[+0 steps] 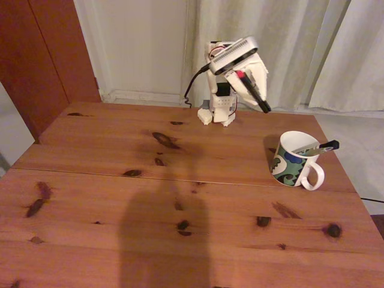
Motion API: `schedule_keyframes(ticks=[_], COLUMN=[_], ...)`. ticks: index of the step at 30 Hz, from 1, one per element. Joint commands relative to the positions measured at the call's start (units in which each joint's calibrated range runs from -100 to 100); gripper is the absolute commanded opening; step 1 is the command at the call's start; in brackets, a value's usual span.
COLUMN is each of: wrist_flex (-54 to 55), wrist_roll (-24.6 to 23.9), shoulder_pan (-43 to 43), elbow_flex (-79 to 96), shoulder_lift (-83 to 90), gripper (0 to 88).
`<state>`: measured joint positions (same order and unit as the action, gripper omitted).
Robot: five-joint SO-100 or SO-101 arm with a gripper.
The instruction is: Clean up the desk and place the pens and markers into the cup
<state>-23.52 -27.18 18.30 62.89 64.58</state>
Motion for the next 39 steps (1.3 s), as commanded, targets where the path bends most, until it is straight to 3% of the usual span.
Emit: schedule_keyframes(ticks=[1,8,15,32,39], wrist_flex=[0.9,-3.1,-2.6,-2.4,4.0], wrist_roll=[5.4,16.9,20.0,19.3,14.7], shoulder_pan=[2.9,4.7,6.3,15.0,17.0], elbow_flex=[0.6,4.4,3.4,3.8,4.1], shoulder_lift=[1.3,1.7,1.4,1.7,2.0], gripper=[0.6,0.6,0.6,0.6,0.6])
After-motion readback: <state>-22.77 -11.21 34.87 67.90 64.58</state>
